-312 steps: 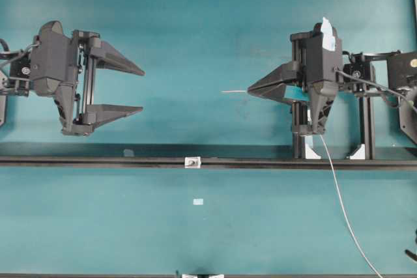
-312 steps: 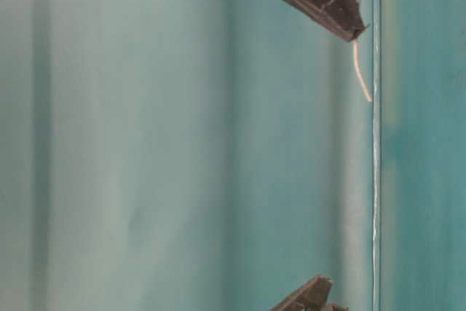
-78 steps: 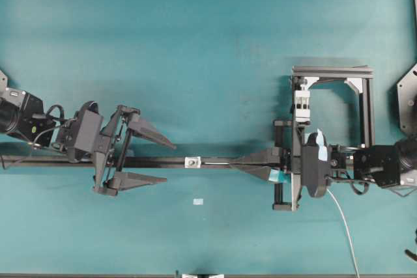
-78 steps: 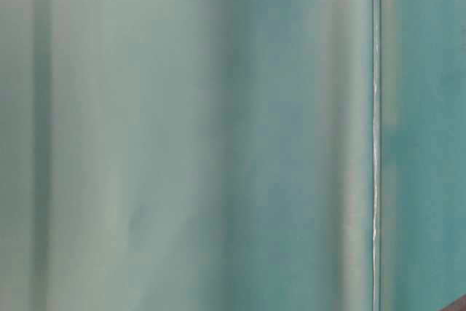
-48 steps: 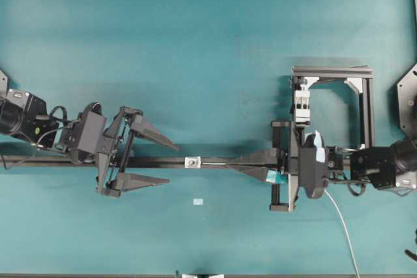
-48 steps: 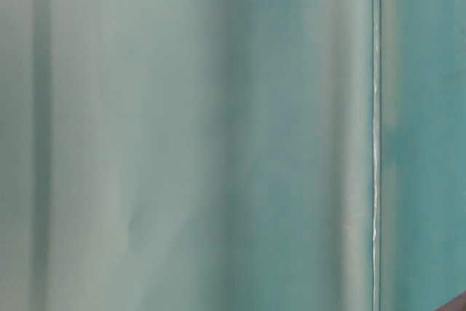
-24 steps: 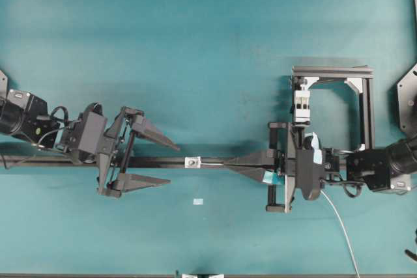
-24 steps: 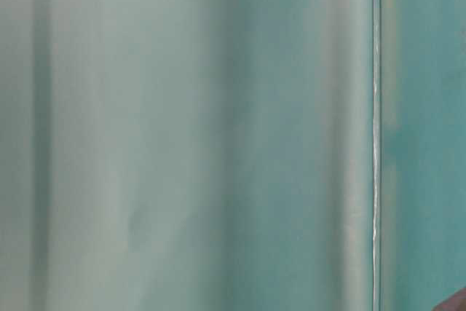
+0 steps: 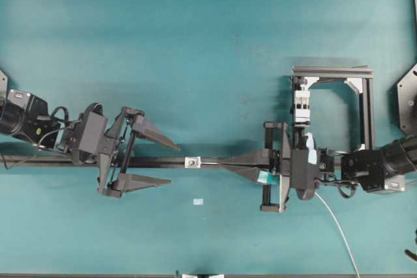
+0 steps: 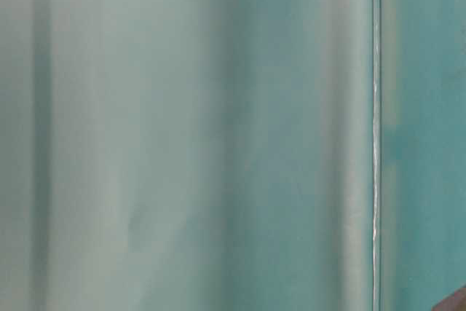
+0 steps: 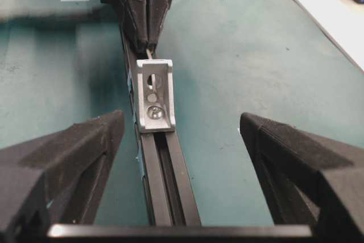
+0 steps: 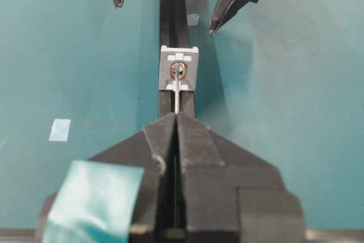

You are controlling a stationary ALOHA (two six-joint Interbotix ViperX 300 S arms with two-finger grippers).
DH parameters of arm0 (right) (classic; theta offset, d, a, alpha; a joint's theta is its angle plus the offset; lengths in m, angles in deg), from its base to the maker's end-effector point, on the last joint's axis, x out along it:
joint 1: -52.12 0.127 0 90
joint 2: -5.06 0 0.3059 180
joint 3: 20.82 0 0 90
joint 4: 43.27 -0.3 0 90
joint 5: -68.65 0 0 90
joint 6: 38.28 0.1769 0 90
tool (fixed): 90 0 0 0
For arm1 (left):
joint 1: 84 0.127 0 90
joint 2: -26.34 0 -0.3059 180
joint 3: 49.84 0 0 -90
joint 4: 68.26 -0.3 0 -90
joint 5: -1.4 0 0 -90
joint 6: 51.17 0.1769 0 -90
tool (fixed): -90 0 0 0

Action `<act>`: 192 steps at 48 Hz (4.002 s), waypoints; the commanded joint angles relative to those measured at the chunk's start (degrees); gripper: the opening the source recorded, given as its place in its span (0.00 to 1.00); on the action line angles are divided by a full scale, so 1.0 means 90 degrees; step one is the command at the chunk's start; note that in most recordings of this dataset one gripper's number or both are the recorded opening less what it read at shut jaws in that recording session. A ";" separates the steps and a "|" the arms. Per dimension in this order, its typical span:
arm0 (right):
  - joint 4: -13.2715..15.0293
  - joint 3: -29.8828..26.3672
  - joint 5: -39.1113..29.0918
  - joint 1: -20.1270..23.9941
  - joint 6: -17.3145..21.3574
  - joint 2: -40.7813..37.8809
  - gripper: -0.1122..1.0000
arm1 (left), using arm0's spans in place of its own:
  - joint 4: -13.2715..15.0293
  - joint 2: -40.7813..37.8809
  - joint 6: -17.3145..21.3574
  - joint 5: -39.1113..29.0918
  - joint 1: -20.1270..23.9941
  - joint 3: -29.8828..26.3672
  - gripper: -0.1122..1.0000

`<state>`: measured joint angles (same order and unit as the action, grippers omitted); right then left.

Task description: Insert the wire through the hole in the metal fitting marked with a red label. (retake)

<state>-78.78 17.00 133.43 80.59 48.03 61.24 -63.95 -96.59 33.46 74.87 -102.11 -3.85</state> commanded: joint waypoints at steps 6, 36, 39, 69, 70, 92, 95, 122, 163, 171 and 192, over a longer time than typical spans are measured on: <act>-0.0010 -0.0186 0.0059 -0.0078 -0.0020 0.0020 0.12 | -0.0010 0.0078 0.0020 0.0029 0.0029 -0.0059 0.67; 0.0000 -0.0479 0.0068 -0.0205 -0.0068 -0.0156 0.12 | -0.0010 0.0078 0.0029 0.0020 0.0020 -0.0098 0.67; 0.0000 -0.0488 0.0068 -0.0215 -0.0068 -0.0156 0.12 | -0.0010 0.0078 0.0029 0.0020 0.0029 -0.0098 0.67; 0.0020 -0.0654 0.0059 -0.0273 -0.0117 -0.0273 0.12 | -0.0010 0.0078 0.0029 -0.0049 0.0029 -0.0088 0.67; 0.0029 -0.0654 0.0059 -0.0283 -0.0117 -0.0273 0.12 | -0.0010 0.0078 0.0029 -0.0049 0.0039 -0.0098 0.67; 0.0029 -0.0684 0.0029 -0.0293 -0.0117 -0.0273 0.12 | -0.0010 0.0078 -0.0029 -0.0645 0.0117 -0.0322 0.43; 0.0029 -0.0674 0.0029 -0.0293 -0.0117 -0.0273 0.12 | -0.0010 0.0078 -0.0020 -0.0664 0.0127 -0.0352 0.42; 0.0029 -0.0674 0.0020 -0.0293 -0.0117 -0.0273 0.12 | -0.0020 0.0146 -0.0029 -0.0635 0.0166 -0.0430 0.17; 0.0020 -0.0674 0.0000 -0.0293 -0.0107 -0.0322 0.12 | -0.0107 0.0283 0.0039 -0.0664 0.0117 -0.0410 0.01; 0.0010 -0.0674 0.0010 -0.0293 -0.0107 -0.0322 0.12 | -0.0107 0.0283 0.0039 -0.0674 0.0117 -0.0400 0.01; 0.0020 -0.0547 -0.0098 -0.0293 -0.0098 -0.0059 0.22 | -0.0107 0.0283 0.0039 -0.0674 0.0107 -0.0381 0.01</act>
<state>-78.52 11.99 132.90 78.22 47.06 58.25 -64.57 -95.71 33.73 68.55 -100.70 -7.19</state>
